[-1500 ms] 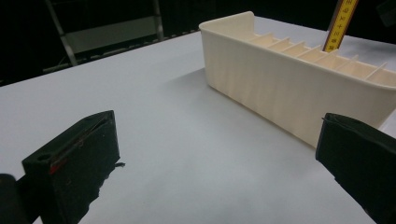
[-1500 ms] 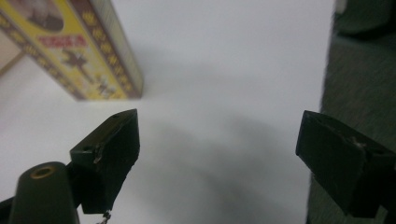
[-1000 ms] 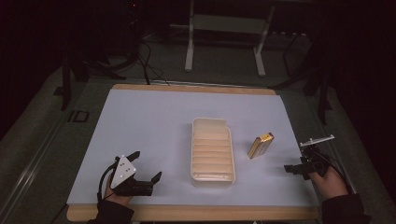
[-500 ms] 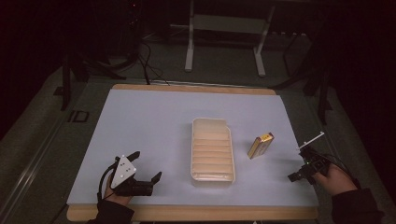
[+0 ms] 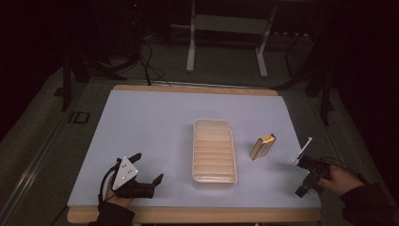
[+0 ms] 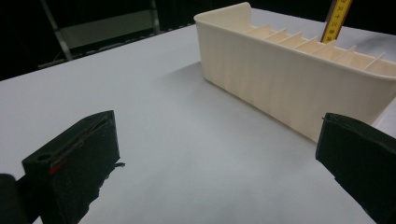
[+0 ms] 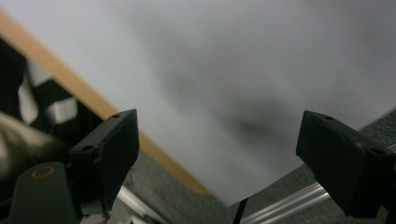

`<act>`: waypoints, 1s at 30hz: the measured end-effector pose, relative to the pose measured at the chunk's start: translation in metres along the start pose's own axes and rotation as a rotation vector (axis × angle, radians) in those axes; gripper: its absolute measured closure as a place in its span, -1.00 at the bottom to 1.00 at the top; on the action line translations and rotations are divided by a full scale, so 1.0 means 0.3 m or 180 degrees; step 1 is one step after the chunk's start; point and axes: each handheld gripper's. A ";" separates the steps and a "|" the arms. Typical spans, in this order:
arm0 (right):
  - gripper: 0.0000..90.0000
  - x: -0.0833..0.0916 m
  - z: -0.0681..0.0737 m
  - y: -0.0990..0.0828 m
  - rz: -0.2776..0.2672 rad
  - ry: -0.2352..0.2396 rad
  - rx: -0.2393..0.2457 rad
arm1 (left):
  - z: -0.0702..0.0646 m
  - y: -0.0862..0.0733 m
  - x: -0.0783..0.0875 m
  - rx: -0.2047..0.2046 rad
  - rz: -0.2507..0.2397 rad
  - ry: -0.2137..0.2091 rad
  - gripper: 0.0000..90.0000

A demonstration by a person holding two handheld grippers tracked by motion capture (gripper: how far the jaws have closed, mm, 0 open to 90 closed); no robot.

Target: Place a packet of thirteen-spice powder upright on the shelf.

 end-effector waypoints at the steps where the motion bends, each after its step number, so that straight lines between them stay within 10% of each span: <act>1: -0.70 -0.003 0.005 0.000 0.0045 0.0024 0.0066 | 0.000 0.000 0.000 0.0006 -0.0003 -0.0005 -1.00; 17: -0.72 -0.025 0.107 0.012 0.0351 0.0081 0.0942 | -0.001 -0.001 -0.001 0.0023 -0.0001 -0.0043 -1.00; 30: -0.51 -0.009 0.193 0.049 0.0165 -0.0009 0.1542 | -0.001 -0.002 -0.003 0.0032 -0.0002 -0.0076 -1.00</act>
Point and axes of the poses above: each handheld gripper's, and its own axes: x roughly backward along the jaws, y roughly out of its top, z roughly to its left
